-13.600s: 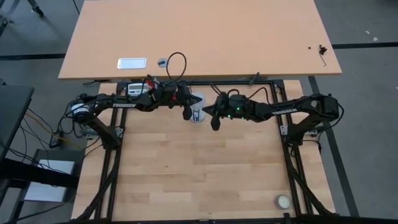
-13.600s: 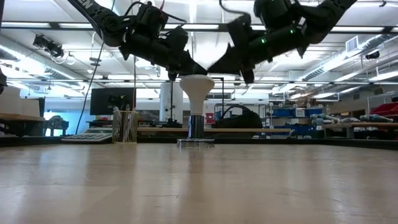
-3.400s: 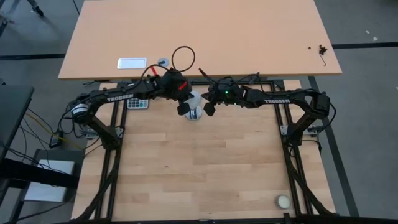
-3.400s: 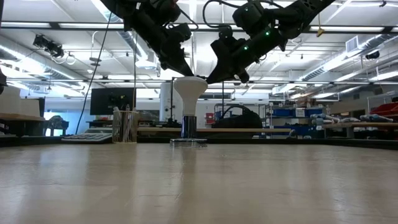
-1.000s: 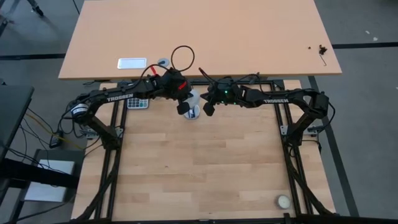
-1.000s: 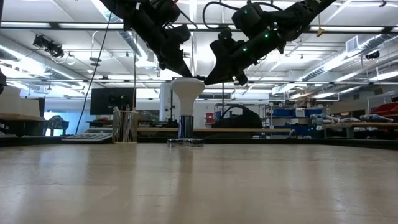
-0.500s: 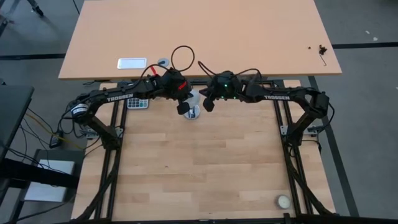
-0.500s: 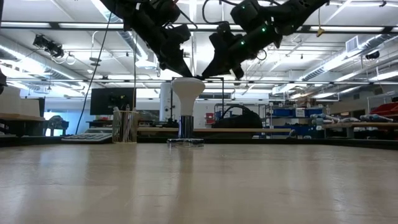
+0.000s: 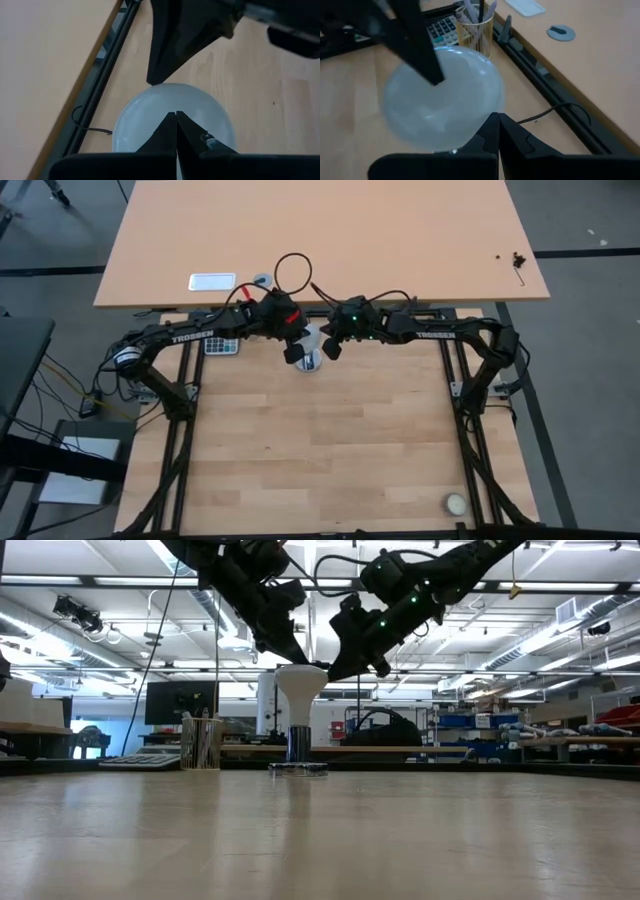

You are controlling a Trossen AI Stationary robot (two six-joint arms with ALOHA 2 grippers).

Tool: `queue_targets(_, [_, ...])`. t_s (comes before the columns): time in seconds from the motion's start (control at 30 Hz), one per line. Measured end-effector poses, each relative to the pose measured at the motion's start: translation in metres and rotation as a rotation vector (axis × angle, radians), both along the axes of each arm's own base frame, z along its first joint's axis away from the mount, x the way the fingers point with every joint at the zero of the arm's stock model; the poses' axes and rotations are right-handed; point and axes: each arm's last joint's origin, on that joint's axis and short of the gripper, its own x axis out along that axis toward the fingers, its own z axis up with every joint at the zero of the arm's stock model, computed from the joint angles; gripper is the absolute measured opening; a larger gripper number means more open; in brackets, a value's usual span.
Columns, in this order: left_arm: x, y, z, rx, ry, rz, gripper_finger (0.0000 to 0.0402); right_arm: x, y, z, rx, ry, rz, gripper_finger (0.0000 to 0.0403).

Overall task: Screw lightbulb
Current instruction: Insert the white lightbulb on the silver lamp

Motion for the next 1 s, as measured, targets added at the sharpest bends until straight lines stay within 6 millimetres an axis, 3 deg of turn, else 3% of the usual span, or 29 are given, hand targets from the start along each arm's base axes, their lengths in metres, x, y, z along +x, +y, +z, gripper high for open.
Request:
queue_targets(0.47, [-0.001,0.003,0.0,0.006,0.001,0.008,0.0,0.003,0.02,-0.005,0.074,0.04,0.078,0.0011])
queue_targets(0.67, [-0.002,0.004,0.0,0.006,0.005,0.012,0.0,0.001,0.029,0.007,0.027,0.023,0.055,0.0011])
queue_targets(0.8, [-0.002,0.004,0.0,0.002,0.003,0.008,0.0,-0.004,0.022,0.015,-0.045,0.019,-0.055,0.0011])
queue_targets(1.0, [-0.002,0.004,0.0,0.002,0.001,0.008,0.0,-0.004,0.006,0.005,-0.017,0.021,-0.055,0.0011])
